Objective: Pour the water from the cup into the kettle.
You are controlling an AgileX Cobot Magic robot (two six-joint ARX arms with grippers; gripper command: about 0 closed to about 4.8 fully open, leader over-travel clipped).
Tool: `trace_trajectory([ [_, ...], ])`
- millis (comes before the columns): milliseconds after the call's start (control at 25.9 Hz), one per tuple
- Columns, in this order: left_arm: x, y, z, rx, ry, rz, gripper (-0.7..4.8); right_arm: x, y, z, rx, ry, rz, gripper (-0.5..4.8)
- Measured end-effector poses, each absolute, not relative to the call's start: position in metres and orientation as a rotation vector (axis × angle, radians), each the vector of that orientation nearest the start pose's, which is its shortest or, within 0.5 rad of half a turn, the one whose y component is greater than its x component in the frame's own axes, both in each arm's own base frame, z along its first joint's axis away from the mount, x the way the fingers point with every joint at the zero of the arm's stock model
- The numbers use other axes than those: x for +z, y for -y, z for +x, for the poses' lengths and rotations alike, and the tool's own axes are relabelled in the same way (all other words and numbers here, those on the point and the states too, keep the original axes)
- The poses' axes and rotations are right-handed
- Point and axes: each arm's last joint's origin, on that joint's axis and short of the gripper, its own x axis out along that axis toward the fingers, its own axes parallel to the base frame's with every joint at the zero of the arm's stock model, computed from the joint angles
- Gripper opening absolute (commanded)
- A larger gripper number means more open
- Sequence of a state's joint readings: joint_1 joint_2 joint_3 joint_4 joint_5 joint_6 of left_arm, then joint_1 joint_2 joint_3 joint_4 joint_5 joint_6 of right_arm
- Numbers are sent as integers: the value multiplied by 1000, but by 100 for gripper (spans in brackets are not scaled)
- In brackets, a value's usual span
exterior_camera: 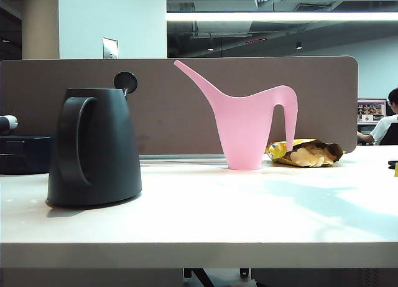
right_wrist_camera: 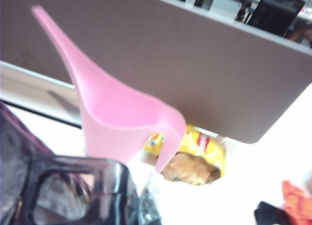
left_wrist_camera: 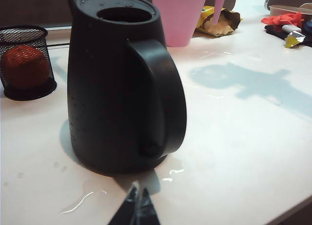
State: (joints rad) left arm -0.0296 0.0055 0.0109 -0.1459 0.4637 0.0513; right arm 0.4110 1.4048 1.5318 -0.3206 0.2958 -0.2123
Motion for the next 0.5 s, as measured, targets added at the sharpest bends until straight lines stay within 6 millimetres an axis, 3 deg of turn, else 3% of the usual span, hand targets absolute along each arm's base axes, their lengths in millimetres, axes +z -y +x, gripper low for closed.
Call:
trace_trajectory([
  [502, 153, 16, 93, -496, -127, 17, -5, 308, -109, 301, 186, -178, -106, -6],
])
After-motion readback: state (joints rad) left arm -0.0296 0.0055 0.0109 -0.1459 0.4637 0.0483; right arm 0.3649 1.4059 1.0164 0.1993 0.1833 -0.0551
